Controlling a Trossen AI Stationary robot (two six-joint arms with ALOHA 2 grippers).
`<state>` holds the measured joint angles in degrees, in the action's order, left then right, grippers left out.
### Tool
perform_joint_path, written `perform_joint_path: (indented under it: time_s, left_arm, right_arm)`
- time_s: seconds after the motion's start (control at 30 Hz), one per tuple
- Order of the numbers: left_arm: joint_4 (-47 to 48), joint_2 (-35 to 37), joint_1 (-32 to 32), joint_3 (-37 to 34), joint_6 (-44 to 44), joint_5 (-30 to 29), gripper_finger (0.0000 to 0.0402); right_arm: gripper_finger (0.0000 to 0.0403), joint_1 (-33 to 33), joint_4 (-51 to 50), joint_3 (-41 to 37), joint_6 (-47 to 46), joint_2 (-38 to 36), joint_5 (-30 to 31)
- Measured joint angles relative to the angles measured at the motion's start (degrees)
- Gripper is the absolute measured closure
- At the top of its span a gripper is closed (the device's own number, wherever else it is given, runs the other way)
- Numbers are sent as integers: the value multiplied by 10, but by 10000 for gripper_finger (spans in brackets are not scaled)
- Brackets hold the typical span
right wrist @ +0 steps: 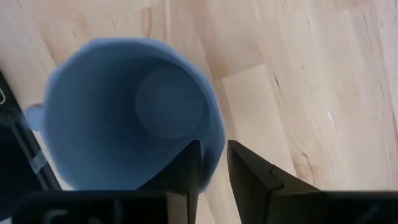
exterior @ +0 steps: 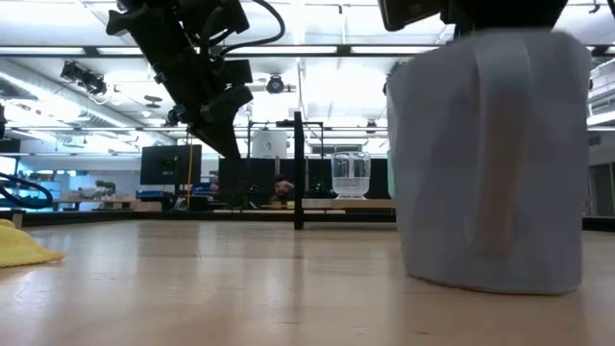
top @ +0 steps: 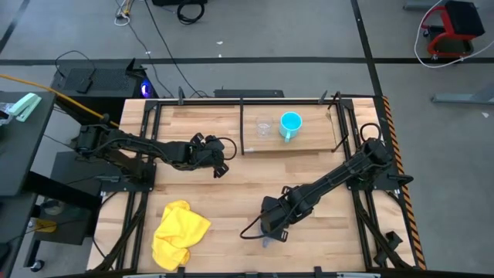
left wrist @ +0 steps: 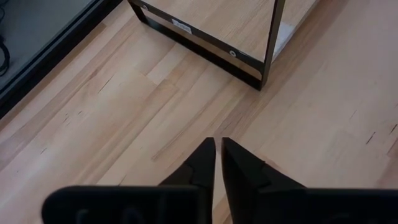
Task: Stack small to large cups/mugs on shelf
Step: Put the blue mug on the shelf
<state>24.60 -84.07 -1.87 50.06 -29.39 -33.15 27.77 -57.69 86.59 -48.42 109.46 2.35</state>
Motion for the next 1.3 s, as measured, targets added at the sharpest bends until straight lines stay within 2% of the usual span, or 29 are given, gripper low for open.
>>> perform_joint_path:
  time_s: [0.37, 0.73, 0.93, 1.3]
  left_arm:
    - [0, 0, 0, 0, 0, 0, 369]
    - [-5, 0, 0, 0, 0, 0, 368]
    - [-5, 0, 0, 0, 1, 0, 367]
    - [-7, 0, 0, 0, 5, 0, 383]
  right_arm:
    - [321, 0, 3, 0, 1, 0, 1]
    - [393, -10, 3, 1, 10, -1, 1]
    - [393, -17, -3, 1, 43, -1, 5]
    - [396, -30, -90, 0, 62, -27, 17]
